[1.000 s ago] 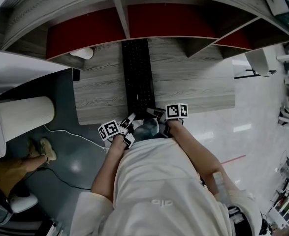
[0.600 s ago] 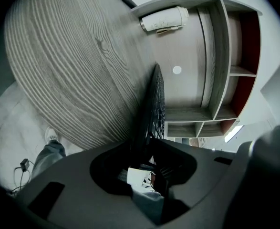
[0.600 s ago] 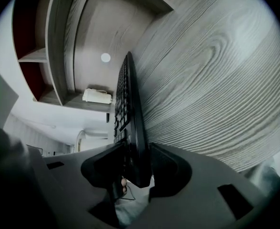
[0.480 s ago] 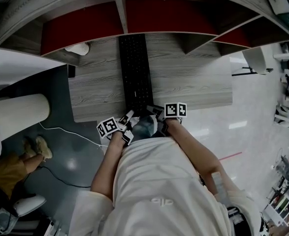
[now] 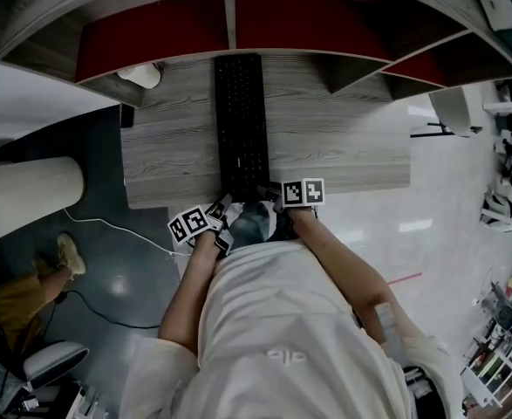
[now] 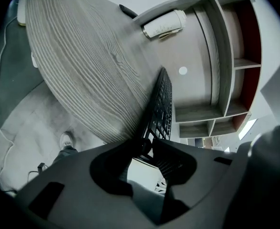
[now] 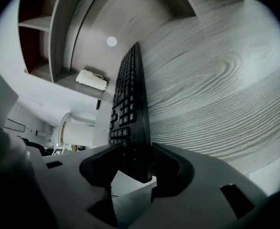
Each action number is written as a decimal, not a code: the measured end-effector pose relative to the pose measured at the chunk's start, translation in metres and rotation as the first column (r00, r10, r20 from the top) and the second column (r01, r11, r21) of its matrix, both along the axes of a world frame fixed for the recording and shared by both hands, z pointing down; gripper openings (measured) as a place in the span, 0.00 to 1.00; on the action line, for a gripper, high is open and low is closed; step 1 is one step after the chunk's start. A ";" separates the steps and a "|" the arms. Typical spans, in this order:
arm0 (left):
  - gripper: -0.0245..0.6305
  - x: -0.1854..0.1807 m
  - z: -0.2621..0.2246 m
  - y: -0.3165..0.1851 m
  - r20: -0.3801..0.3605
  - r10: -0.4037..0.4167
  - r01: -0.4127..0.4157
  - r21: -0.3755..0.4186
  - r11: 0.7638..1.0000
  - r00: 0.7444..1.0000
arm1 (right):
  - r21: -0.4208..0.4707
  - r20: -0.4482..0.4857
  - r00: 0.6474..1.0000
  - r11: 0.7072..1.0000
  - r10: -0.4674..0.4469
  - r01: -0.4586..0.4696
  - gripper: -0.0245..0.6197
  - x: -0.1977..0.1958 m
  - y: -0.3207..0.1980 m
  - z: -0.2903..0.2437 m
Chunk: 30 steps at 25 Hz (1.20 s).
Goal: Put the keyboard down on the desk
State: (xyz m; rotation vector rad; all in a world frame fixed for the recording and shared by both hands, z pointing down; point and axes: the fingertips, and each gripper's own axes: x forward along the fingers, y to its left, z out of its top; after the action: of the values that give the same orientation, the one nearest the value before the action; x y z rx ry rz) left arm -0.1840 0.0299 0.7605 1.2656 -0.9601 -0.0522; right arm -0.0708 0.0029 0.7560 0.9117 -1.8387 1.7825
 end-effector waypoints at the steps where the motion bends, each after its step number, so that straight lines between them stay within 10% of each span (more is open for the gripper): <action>1: 0.26 0.000 0.000 0.000 0.004 0.003 -0.003 0.003 1.000 1.000 | 0.006 -0.016 1.000 1.000 -0.017 0.017 0.38 0.000 0.000 0.000; 15: 0.37 -0.005 -0.003 0.010 0.160 0.064 -0.053 -0.070 0.996 0.985 | 0.021 -0.078 0.993 0.996 -0.088 0.090 0.20 0.006 0.008 0.004; 23: 0.42 -0.021 -0.002 0.017 0.432 0.236 -0.222 -0.084 0.971 0.871 | 0.042 -0.095 0.988 0.991 -0.123 0.128 0.20 0.000 0.010 0.005; 30: 0.39 -0.034 -0.025 -0.002 0.491 0.195 -0.228 0.008 0.974 0.849 | 0.146 -0.177 0.971 0.971 -0.160 0.187 0.12 0.005 -0.004 -0.011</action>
State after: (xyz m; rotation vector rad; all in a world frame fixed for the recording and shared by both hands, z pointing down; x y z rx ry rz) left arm -0.2176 0.0280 0.7353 1.4746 -1.2490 0.4339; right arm -0.0653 -0.0013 0.7451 0.8958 -1.9132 1.4268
